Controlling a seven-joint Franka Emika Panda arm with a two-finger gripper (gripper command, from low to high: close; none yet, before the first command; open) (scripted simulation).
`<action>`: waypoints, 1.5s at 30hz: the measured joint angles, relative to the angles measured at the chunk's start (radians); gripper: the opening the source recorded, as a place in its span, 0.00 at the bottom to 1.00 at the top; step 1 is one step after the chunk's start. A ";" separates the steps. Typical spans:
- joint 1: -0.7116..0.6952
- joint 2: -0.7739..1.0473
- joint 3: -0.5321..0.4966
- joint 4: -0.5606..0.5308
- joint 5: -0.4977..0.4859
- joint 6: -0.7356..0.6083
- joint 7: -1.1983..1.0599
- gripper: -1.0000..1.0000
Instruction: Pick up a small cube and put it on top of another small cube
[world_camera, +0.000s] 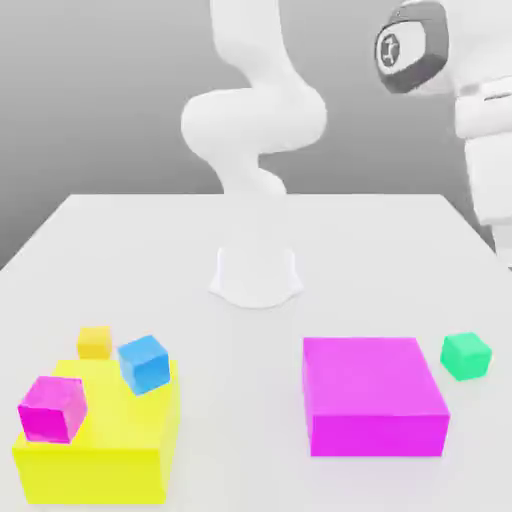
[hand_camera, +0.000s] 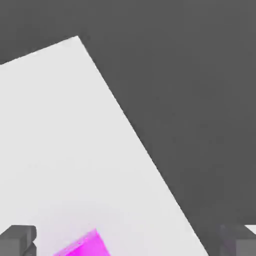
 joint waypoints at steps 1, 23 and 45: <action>0.019 0.036 0.018 -0.016 -0.006 0.020 -0.031 0.50; 0.242 0.402 -0.006 -0.090 -0.203 0.248 -0.109 0.00; -0.619 0.161 -0.419 0.222 -0.025 -0.296 0.088 0.00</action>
